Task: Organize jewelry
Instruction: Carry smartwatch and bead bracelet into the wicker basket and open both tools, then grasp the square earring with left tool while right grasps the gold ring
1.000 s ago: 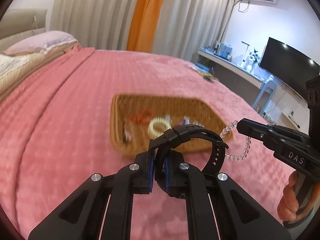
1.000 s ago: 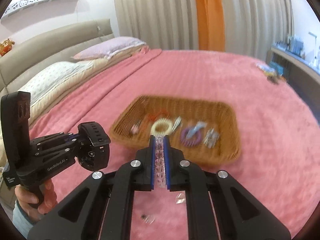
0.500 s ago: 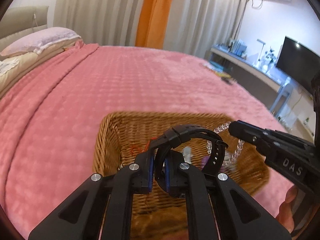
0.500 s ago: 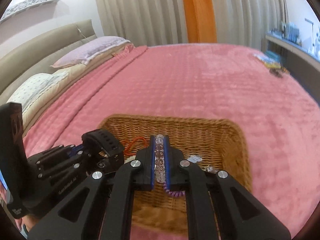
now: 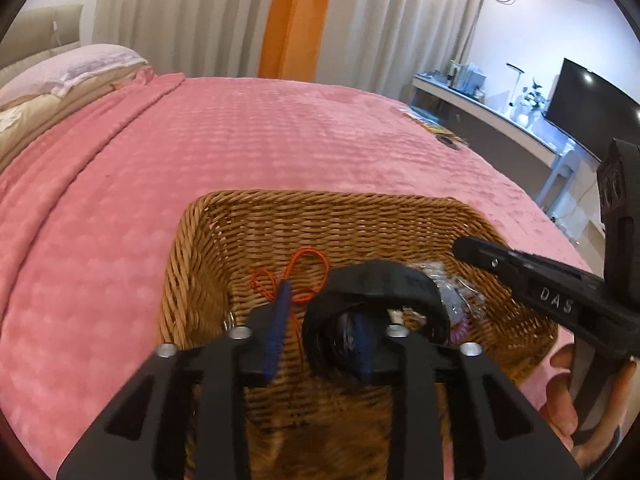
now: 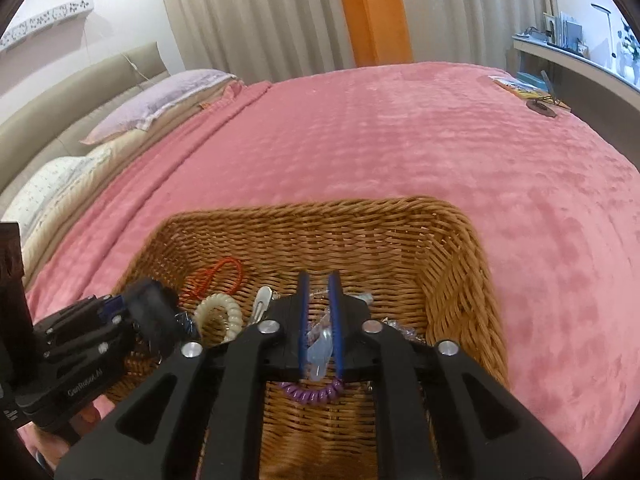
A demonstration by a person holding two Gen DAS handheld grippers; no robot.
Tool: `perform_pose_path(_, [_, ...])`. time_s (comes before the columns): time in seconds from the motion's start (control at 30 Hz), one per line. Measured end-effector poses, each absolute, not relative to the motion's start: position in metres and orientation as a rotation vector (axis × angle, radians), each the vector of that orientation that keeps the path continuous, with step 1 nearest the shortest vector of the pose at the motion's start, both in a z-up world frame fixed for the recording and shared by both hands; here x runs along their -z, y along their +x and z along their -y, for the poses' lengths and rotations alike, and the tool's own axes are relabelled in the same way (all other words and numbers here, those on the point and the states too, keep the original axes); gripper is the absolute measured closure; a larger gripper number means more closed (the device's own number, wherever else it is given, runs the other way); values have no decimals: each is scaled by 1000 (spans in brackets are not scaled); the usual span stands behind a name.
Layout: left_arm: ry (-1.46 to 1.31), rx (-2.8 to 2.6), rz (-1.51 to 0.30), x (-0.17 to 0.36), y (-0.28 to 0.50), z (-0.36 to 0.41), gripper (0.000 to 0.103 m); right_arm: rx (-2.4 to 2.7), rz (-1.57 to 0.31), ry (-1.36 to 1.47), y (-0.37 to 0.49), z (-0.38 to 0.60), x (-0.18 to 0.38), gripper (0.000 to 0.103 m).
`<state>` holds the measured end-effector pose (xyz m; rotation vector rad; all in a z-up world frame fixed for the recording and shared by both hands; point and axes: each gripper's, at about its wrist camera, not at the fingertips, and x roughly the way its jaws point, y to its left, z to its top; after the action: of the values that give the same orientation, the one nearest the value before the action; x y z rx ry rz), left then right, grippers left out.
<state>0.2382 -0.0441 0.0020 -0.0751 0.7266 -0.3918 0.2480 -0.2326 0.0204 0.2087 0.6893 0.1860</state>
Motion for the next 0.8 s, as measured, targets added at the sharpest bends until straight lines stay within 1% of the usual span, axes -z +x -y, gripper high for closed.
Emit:
perform_pose_path(0.03, [-74,398,-729,-3,234,43,55,-179,-681,207,244,235,-23,81])
perform_pose_path(0.07, [-72,400,-728,-4,230,43,54,-172,-673,205,241,236,-25,78])
perform_pose_path(0.1, [-67,407,-725,-5,225,42,51,-171,-664,207,235,237,-29,78])
perform_pose_path(0.13, [-59,412,-728,-7,222,42,47,-173,-660,211,231,238,-32,78])
perform_pose_path(0.17, [-46,418,-742,-8,218,41,40,-173,-656,216,226,239,-35,78])
perform_pose_path(0.2, [-23,414,-759,-8,215,42,38,-172,-650,220,218,240,-38,78])
perform_pose_path(0.3, [50,343,-790,-10,214,48,38,-178,-642,235,197,244,-42,78])
perform_pose_path(0.5, [49,318,-822,-21,204,39,38,-190,-652,237,156,248,-42,78])
perform_pose_path(0.8, [-52,369,-757,-24,105,23,39,-191,-722,181,101,248,-12,78])
